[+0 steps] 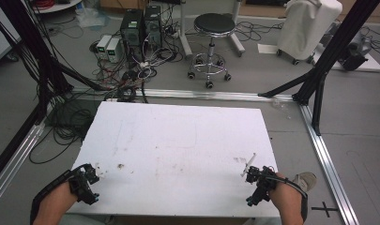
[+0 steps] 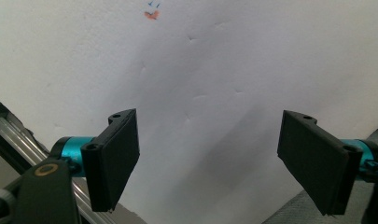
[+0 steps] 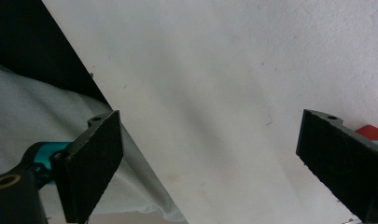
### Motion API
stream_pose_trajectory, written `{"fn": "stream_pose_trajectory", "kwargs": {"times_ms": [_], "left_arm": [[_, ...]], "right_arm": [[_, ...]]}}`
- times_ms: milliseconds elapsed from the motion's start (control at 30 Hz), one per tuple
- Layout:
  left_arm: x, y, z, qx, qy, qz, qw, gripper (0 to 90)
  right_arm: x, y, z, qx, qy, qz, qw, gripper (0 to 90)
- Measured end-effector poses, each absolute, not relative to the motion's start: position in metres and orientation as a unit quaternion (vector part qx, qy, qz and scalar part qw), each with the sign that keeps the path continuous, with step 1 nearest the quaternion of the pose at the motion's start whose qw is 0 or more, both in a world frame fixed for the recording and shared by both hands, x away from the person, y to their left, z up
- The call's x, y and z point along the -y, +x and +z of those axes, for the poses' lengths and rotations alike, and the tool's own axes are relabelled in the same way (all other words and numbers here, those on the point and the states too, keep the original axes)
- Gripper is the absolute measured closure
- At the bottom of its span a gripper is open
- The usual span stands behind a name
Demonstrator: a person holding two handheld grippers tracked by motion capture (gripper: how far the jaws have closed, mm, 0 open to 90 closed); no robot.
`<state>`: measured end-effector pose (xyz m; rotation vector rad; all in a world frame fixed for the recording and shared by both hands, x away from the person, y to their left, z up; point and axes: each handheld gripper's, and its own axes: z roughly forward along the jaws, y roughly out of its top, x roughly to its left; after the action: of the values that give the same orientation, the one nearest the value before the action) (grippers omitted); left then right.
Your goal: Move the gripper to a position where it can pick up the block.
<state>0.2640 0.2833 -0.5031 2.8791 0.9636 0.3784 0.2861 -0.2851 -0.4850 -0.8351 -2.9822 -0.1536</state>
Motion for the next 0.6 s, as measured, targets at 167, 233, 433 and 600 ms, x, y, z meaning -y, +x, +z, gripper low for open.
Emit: {"fn": "stream_pose_trajectory", "kwargs": {"times_ms": [167, 233, 433, 600], "left_arm": [[-0.2835, 0.2634, -0.5018, -0.315, 0.940, 0.127, 0.041, 21.1], [-0.2834, 0.2633, -0.5016, -0.315, 0.939, 0.128, 0.042, 21.1], [-0.2832, 0.2637, -0.5029, -0.316, 0.940, 0.125, 0.043, 21.1], [-0.2820, 0.2635, -0.5034, -0.313, 0.941, 0.123, 0.041, 21.1]], "right_arm": [[0.2850, 0.2862, -0.4852, 0.962, -0.268, -0.049, 0.024, 6.9], [0.2848, 0.2860, -0.4845, 0.962, -0.267, -0.051, 0.022, 6.9], [0.2854, 0.2861, -0.4850, 0.962, -0.267, -0.054, 0.020, 6.8], [0.2854, 0.2867, -0.4866, 0.962, -0.268, -0.056, 0.024, 6.9]]}}
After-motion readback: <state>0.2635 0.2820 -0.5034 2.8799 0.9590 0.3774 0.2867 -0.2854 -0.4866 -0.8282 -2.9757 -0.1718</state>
